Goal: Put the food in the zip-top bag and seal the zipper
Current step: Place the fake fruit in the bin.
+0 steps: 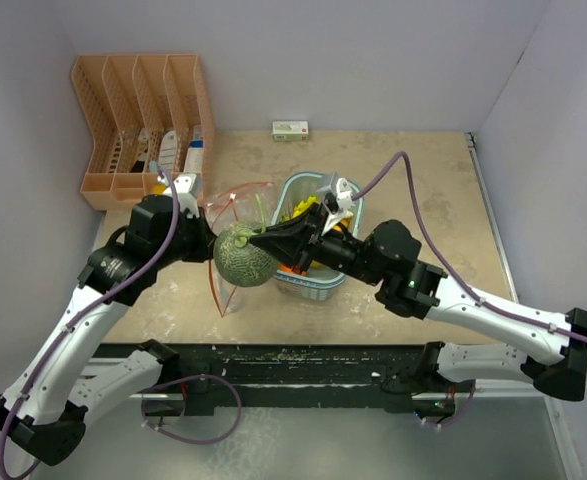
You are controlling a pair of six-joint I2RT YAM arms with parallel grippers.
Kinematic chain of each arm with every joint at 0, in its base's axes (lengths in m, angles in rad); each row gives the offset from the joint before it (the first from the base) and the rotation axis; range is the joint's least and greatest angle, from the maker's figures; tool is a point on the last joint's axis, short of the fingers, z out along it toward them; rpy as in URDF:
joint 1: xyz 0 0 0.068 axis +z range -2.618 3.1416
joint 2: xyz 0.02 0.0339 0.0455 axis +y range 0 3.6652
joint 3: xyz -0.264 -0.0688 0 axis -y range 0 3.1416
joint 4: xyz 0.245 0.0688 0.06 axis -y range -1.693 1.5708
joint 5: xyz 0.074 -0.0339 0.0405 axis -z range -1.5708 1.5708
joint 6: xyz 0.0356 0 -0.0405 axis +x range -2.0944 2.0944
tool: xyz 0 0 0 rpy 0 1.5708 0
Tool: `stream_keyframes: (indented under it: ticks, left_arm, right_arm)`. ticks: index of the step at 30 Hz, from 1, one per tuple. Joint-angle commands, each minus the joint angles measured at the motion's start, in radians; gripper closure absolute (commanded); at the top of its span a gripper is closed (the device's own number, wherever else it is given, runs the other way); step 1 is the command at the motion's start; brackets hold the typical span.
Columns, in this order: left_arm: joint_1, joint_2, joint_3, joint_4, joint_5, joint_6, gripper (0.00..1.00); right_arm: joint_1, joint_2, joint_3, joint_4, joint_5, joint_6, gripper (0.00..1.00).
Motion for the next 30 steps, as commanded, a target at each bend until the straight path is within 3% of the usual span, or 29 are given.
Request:
stream_keyframes:
  ticks: [1, 14, 23, 30]
  left_arm:
    - [0.008, -0.023, -0.003, 0.054, 0.016, -0.025, 1.0]
    - [0.008, -0.045, -0.004, 0.047, 0.049, -0.038, 1.0]
    - [0.008, 0.003, -0.059, 0.139, 0.106, -0.056, 1.0]
    - [0.008, 0.005, -0.099, 0.194, 0.025, -0.04, 1.0]
  right_arm:
    - [0.001, 0.027, -0.006, 0.099, 0.065, 0.021, 1.0]
    - [0.002, 0.033, -0.064, -0.12, 0.566, 0.04, 1.0]
    - [0.002, 0.099, -0.023, -0.102, 0.547, 0.015, 1.0]
    - [0.002, 0.021, -0.042, -0.12, 0.565, 0.031, 1.0]
